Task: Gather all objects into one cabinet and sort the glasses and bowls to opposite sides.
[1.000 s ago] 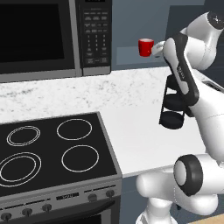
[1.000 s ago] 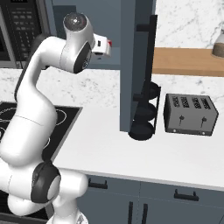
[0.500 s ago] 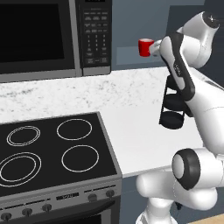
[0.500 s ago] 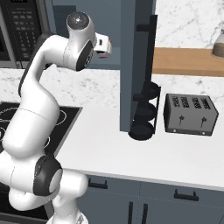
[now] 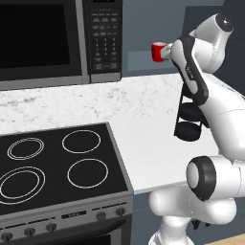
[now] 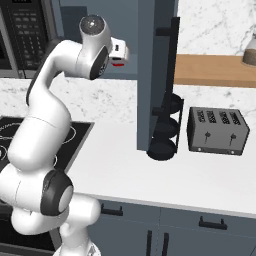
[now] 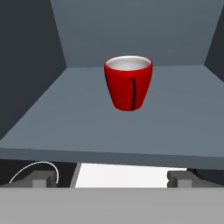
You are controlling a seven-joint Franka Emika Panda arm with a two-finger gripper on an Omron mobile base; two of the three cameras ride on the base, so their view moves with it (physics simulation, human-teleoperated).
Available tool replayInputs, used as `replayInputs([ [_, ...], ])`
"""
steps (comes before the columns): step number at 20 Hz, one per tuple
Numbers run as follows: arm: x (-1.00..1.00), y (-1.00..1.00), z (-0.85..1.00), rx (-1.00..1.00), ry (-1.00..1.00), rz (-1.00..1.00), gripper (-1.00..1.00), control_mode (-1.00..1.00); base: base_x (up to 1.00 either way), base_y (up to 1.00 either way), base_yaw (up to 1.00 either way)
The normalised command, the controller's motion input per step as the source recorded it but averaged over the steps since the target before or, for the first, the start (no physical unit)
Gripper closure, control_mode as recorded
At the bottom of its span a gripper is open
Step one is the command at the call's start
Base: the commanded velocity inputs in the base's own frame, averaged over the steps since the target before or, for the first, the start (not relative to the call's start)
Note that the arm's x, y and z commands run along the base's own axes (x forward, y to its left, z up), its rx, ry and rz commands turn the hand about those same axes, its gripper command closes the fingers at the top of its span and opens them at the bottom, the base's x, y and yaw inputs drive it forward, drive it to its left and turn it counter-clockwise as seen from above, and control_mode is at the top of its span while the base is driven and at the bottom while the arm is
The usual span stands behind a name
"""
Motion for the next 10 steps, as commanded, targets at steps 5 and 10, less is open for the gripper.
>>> replayInputs([
  [5, 0.38, -0.02, -0.11, 0.0, -0.04, 0.0, -1.0, -1.0, 0.0, 0.0, 0.0],
  [10, 0.01, -0.13, -0.38, 0.0, -0.22, 0.01, -1.0, -1.0, 0.0, 0.0, 0.0],
])
